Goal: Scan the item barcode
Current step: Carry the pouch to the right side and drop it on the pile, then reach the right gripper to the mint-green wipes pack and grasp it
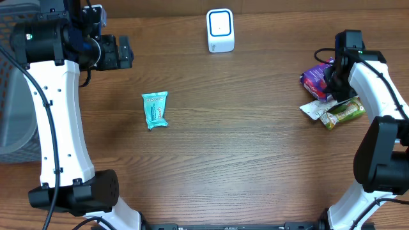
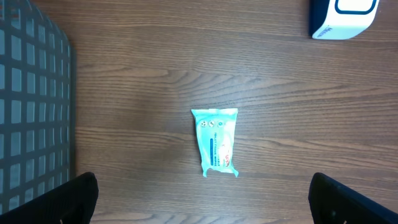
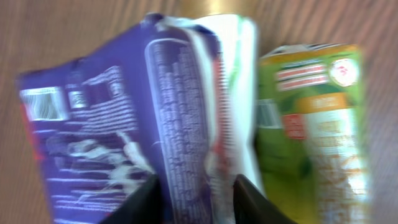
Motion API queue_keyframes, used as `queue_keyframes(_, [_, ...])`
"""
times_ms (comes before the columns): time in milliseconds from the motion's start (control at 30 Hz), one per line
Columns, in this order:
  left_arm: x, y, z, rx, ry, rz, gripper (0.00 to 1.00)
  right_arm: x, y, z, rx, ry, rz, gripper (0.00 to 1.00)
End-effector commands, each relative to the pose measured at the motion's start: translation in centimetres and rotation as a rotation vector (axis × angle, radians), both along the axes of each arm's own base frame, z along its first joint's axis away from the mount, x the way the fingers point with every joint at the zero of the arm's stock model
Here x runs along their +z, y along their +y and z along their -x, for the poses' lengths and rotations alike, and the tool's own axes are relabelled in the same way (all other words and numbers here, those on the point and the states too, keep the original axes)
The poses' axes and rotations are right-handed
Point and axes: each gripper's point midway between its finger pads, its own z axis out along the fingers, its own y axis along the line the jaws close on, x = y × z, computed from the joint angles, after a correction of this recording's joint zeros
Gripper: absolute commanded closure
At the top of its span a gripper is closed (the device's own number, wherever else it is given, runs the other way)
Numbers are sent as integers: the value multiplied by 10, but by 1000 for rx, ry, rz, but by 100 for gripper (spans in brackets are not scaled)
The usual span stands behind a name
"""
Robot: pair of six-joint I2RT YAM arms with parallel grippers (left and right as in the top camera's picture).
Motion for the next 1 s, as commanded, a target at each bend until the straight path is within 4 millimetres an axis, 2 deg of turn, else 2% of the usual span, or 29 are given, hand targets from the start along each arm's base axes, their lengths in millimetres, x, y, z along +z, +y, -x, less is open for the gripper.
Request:
queue_keyframes(0, [-2,-2,-2,0,3,2,0,3,-15,14,-13,55,78,53])
queue_keyframes(67, [-2,-2,-2,0,4,2,0,10,-15,20,-8,79,84,53])
queue_keyframes(133, [-2,-2,-2,0,3,2,0,25,-15,19,55,84,95,48])
queue_keyframes(233, [-2,-2,-2,0,3,2,1,60,-11,11,209,57,113,34])
queue_keyframes(267, [-2,-2,-2,0,4,2,0,78,-3,8,291,33,100,23])
queue_keyframes(300, [-2,-2,-2,0,3,2,1,85,0,6,319,22,92,21])
queue_keyframes(333, [-2,-2,-2,0,3,2,0,105,16,1,421,-22,53,15])
queue_keyframes(400, [-2,-2,-2,0,4,2,0,123,41,-5,540,-92,-18,14])
queue_keyframes(433, [-2,-2,-2,0,4,3,0,130,61,-10,615,-140,-78,14])
queue_keyframes(600, [-2,-2,-2,0,4,2,0,140,158,-28,922,-316,-328,14])
queue_keyframes(633, [-2,-2,-2,0,3,2,0,136,188,-32,992,-343,-355,14])
queue_keyframes(800, [-2,-2,-2,0,3,2,1,112,281,-33,1189,-362,-385,16])
queue_keyframes(967, [-2,-2,-2,0,3,2,0,78,369,-26,1352,-377,-419,17])
